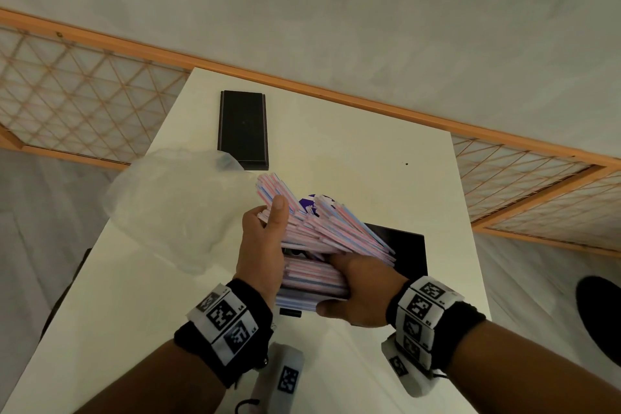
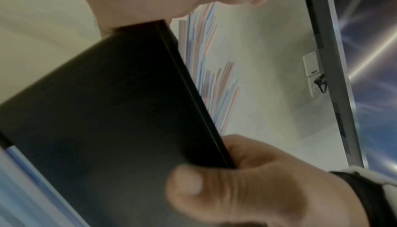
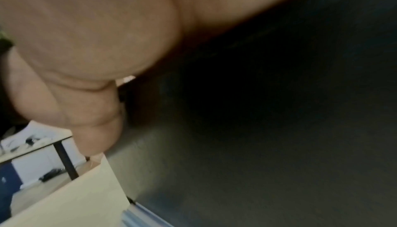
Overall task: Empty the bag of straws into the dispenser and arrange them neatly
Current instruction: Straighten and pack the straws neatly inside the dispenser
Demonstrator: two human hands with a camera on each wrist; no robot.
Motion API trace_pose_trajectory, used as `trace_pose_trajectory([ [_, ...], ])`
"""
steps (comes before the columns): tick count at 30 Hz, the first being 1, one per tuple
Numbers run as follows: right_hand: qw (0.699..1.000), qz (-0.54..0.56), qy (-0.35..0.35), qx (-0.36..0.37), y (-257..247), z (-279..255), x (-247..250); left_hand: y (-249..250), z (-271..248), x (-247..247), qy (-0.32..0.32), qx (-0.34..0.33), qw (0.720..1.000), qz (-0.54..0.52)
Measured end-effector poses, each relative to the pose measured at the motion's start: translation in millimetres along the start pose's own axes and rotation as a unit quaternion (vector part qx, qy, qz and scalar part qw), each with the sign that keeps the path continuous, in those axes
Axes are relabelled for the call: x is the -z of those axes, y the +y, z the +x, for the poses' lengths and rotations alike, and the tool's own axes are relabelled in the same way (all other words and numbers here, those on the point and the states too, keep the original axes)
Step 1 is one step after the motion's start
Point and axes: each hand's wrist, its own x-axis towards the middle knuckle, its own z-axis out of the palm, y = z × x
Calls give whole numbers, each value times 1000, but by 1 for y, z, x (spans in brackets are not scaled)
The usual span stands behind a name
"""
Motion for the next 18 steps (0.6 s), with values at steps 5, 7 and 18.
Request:
trace_pose_trajectory([
  [5, 998, -48, 7, -30, 15, -10, -4, 1, -8, 1, -28, -16, 998, 45],
  [7, 999, -20, 11, -23, 14, -7, -10, -1, -10, -1, -23, -4, 999, 41],
  [18, 995, -70, 65, 19, 5, -25, -26, -11, -12, 2, 10, 17, 999, 41],
])
